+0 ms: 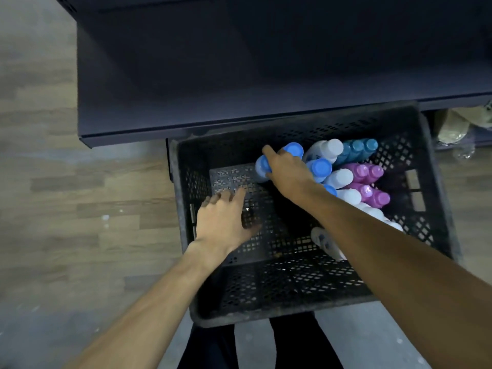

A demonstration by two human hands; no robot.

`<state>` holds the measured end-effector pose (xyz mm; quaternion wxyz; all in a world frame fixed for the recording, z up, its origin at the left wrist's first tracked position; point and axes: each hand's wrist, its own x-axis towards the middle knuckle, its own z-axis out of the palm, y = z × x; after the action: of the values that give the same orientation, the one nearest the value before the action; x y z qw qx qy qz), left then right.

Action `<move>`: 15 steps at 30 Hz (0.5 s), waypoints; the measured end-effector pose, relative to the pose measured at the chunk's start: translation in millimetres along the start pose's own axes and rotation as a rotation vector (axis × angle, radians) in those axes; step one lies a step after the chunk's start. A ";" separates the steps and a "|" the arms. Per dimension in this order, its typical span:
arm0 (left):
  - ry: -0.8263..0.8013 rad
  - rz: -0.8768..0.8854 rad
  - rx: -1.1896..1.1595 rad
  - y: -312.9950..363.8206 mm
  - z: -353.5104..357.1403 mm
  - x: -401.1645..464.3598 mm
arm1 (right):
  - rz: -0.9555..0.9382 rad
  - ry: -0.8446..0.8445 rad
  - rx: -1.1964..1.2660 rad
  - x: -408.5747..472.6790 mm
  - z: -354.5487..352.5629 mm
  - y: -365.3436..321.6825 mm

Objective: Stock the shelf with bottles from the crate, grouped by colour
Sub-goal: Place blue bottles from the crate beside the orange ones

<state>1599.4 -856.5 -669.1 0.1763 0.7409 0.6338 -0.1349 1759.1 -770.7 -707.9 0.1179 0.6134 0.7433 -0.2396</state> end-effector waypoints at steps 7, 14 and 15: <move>0.073 0.003 -0.032 5.7 -50.6 -9.1 | -0.114 0.010 0.144 -57.9 -107.2 0.7; 0.132 0.009 -0.162 26.0 -133.0 -26.9 | -0.220 0.064 0.133 -127.8 -236.1 -21.9; 0.143 0.025 -0.212 25.3 -143.9 -28.8 | -0.235 0.075 0.122 -135.8 -250.2 -25.6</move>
<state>1616.4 -823.4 -524.9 0.2095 0.7336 0.6464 -0.0117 1793.9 -764.9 -424.3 0.0235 0.5365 0.7981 -0.2733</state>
